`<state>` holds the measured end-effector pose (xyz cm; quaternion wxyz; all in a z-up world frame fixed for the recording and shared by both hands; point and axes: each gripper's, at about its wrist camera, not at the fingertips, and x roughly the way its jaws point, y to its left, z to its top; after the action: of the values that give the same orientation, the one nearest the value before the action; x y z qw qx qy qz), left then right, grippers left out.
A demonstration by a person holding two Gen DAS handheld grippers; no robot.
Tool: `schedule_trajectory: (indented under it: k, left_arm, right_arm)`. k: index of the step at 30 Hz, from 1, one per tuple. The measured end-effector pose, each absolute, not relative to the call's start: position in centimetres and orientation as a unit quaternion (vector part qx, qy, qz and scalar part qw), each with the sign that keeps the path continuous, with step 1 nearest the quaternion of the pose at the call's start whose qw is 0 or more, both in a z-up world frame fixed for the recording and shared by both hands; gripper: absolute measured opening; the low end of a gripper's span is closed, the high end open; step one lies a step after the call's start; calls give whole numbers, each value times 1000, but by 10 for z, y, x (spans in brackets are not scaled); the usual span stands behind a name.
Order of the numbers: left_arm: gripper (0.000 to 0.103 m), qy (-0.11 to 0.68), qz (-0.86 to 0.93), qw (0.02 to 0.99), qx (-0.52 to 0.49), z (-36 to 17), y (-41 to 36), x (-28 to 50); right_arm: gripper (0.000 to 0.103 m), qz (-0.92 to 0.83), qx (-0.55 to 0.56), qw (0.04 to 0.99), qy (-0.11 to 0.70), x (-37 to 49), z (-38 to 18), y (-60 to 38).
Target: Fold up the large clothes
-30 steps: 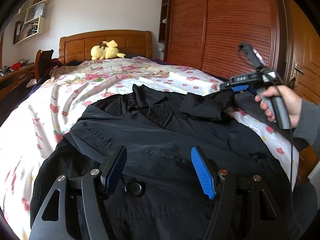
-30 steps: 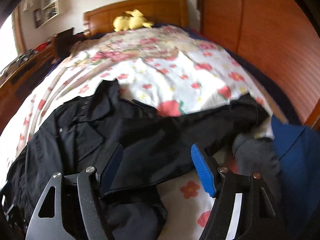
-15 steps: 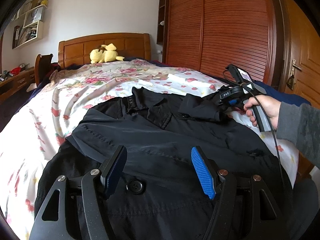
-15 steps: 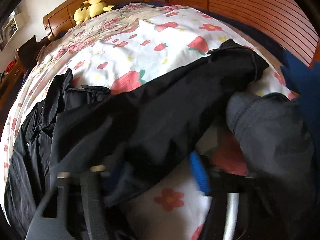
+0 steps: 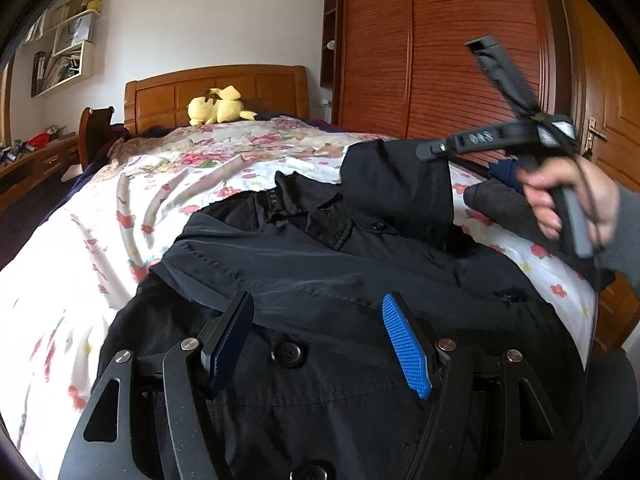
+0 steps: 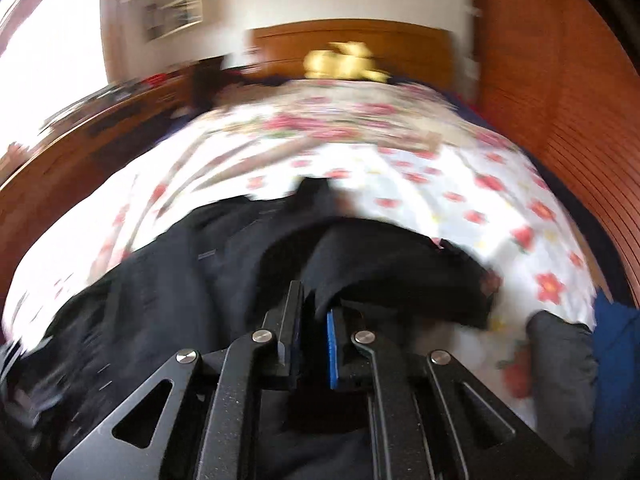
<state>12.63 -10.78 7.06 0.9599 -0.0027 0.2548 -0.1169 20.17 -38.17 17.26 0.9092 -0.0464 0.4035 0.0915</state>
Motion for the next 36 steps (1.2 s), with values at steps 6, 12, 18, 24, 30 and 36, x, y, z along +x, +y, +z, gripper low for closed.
schedule_trajectory:
  k: [6, 12, 18, 24, 30, 36]
  left_arm:
    - [69, 250, -104, 963, -8, 74, -99, 117]
    - [69, 244, -90, 965, -7, 77, -93, 105]
    - [69, 239, -90, 967, -3, 79, -92, 98]
    - [69, 240, -93, 966, 0, 76, -89, 95]
    - [69, 239, -96, 966, 3, 77, -90, 91]
    - [69, 241, -97, 966, 9, 76, -88, 88]
  right_arm:
    - [11, 131, -69, 890, 431, 159, 152, -338]
    - [11, 136, -67, 875, 459, 138, 129, -338]
    - [12, 140, -75, 861, 483, 116, 111, -334]
    - [42, 126, -66, 869, 474, 104, 109, -341]
    - [53, 81, -75, 884, 454, 109, 120, -360]
    - [55, 26, -52, 895, 443, 134, 128, -394]
